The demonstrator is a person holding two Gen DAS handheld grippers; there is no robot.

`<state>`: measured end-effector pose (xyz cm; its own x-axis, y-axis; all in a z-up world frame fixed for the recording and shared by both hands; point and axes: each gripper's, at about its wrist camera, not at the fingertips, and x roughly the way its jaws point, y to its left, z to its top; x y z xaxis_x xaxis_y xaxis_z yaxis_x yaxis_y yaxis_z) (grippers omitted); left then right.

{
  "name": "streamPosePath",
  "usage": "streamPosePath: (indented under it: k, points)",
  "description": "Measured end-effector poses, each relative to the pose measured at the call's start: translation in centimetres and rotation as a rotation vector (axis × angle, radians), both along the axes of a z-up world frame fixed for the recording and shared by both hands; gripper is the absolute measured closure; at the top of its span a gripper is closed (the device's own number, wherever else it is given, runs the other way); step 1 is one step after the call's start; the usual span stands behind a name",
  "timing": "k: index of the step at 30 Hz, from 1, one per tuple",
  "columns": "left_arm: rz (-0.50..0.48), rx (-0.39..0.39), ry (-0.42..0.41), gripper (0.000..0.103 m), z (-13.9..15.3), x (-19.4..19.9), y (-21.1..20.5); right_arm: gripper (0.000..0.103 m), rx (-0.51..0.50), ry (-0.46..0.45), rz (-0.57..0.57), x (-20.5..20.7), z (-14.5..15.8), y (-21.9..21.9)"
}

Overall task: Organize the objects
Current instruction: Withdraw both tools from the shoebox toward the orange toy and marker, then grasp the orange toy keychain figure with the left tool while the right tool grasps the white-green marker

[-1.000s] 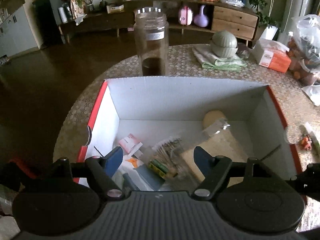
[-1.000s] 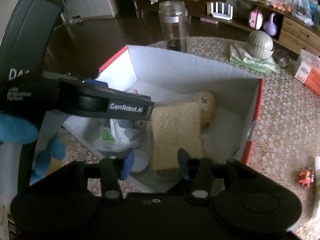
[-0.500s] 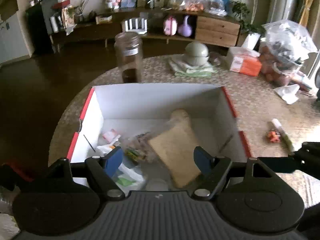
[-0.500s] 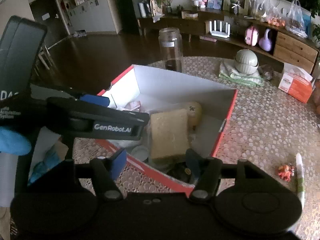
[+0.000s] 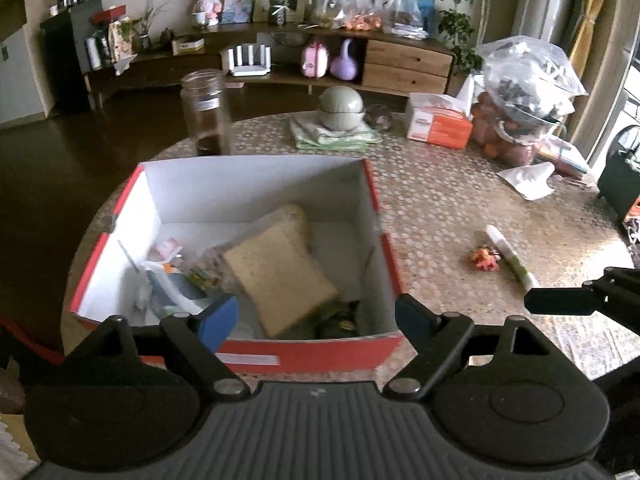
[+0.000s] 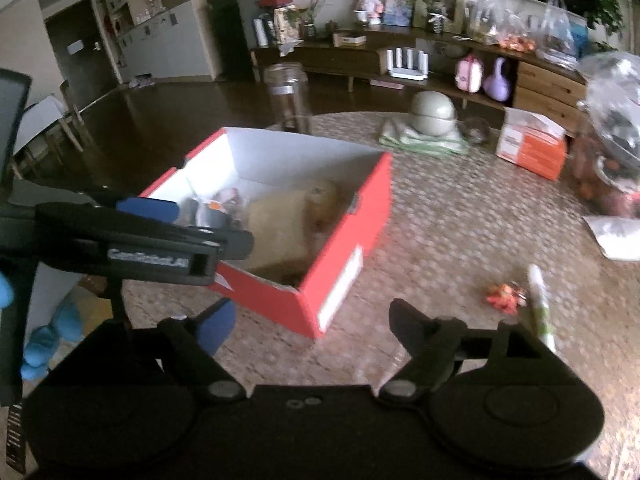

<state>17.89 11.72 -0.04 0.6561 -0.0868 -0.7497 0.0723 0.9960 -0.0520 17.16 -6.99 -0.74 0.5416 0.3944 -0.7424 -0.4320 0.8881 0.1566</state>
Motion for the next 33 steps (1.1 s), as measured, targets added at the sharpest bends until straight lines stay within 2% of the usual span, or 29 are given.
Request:
streamPosePath:
  k: [7, 12, 16, 20, 24, 33]
  points:
    - [-0.04, -0.021, -0.046, 0.003, 0.0, -1.0, -4.0, 0.018, 0.007, -0.003, -0.046, -0.7, -0.3, -4.8]
    - [-0.076, -0.037, -0.06, 0.002, -0.1, -1.1, -6.9, 0.018, 0.016, 0.003, -0.1, -0.6, -0.7, -8.3]
    - [-0.111, 0.013, -0.075, 0.002, -0.7, -1.1, -9.5, 0.018, 0.008, 0.016, -0.13, -0.4, -1.2, -10.7]
    - [-0.14, -0.025, -0.04, 0.002, -1.6, -0.2, -11.3, 0.018, -0.012, 0.021, -0.146, -0.2, -1.8, -12.7]
    - [-0.157, -0.013, -0.026, 0.002, -2.6, 0.8, -13.3, 0.018, -0.034, 0.024, -0.155, 0.2, -2.6, -14.5]
    - [-0.166, -0.043, 0.028, 0.002, -4.8, 4.0, -15.7, 0.018, -0.094, 0.018, -0.155, 1.6, -4.7, -16.7]
